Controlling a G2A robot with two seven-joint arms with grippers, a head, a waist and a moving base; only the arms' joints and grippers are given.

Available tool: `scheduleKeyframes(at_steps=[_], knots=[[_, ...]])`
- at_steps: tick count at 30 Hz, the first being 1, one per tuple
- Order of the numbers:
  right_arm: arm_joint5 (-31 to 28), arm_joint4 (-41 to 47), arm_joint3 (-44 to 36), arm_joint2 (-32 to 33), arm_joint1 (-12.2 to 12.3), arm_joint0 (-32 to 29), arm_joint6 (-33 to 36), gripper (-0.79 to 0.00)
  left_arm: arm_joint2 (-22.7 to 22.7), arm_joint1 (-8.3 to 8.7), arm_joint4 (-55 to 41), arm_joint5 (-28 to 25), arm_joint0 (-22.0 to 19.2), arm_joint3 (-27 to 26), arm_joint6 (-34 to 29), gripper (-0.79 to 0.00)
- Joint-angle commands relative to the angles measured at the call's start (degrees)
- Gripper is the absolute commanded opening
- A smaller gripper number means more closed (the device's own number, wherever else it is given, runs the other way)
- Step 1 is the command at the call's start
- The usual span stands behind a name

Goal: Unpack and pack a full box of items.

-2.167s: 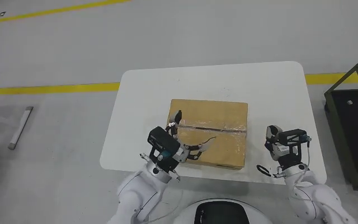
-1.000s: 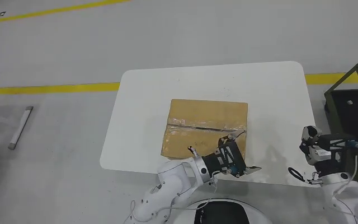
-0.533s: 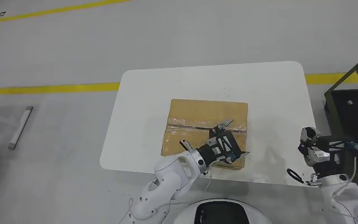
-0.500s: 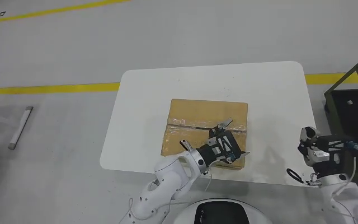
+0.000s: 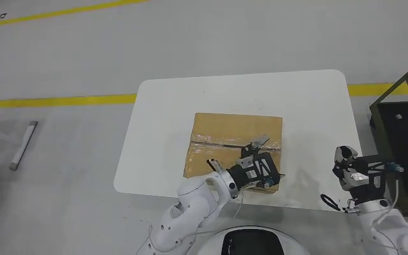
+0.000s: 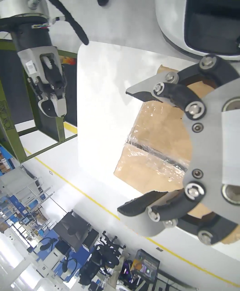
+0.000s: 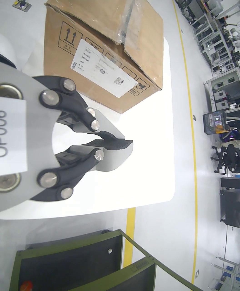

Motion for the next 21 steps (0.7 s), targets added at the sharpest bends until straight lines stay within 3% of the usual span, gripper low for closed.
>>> scheduleKeyframes(at_steps=[1,4,6,7,9,11,21], knots=[[0.08,0.06,-0.13,-0.24,-0.05,0.02,0.05,-0.785,0.39,-0.07,1.45,-1.45,-1.04,0.87,-2.08,0.0],[0.23,-0.09,-0.41,-0.68,-0.15,-0.21,0.03,-0.785,0.56,-0.34,1.36,-2.28,-2.14,1.5,-6.04,-0.049],[0.31,-0.22,-0.6,-0.82,-0.2,-0.51,-0.09,-0.785,0.59,-0.56,1.04,-2.32,-2.79,1.63,-9.05,-0.268],[0.35,-0.27,-0.68,-0.84,-0.23,-0.7,-0.19,-0.785,0.56,-0.71,0.38,-2.0,-3.04,1.6,-10.14,-0.326],[0.38,-0.25,-0.83,-0.8,-0.28,-1.07,-0.33,-0.785,0.83,-0.95,0.24,-2.39,-3.87,1.48,-12.43,-0.329],[0.41,-0.24,-1.07,-0.61,-0.32,-1.43,-0.42,-0.785,1.36,-1.11,1.05,-3.72,-4.88,1.36,-14.47,-0.4],[0.57,-0.31,-1.53,-0.66,-0.57,-2.39,-0.89,-0.785,2.58,-1.38,4.02,-9.36,-6.95,1.82,-20.26,-0.409]])
